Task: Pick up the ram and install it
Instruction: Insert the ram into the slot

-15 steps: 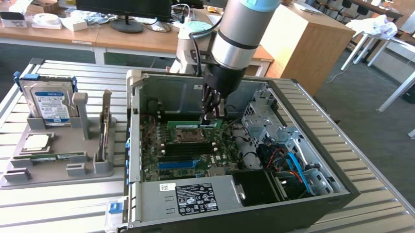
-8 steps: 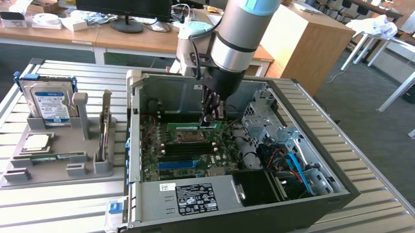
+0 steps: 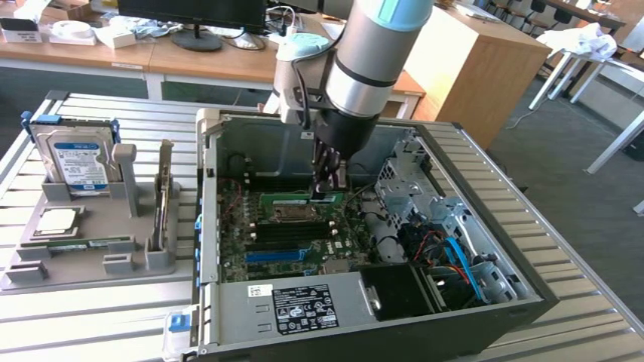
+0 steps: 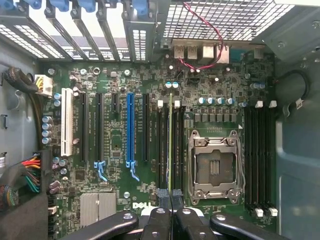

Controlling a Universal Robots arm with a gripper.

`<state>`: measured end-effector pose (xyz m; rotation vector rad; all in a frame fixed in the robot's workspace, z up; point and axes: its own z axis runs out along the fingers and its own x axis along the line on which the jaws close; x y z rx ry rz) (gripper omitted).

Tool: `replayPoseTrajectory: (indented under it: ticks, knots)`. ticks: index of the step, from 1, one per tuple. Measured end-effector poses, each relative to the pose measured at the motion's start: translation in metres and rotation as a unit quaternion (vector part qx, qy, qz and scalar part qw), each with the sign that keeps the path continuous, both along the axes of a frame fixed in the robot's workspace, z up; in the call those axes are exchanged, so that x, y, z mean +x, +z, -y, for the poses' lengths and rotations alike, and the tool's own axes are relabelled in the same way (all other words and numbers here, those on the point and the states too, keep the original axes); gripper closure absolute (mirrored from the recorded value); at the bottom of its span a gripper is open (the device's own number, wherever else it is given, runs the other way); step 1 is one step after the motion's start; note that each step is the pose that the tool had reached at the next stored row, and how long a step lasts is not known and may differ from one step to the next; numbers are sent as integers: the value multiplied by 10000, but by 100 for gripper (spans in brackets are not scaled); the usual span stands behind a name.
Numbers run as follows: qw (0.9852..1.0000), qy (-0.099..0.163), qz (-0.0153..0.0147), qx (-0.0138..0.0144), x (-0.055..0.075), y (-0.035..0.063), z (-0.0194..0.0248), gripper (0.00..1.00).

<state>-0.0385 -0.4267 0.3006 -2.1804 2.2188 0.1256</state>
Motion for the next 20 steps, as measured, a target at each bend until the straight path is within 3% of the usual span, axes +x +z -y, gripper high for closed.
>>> replayPoseTrajectory:
  ticks: [20]
  knots:
    - [10000, 0, 35, 0, 0, -146, 0, 89]
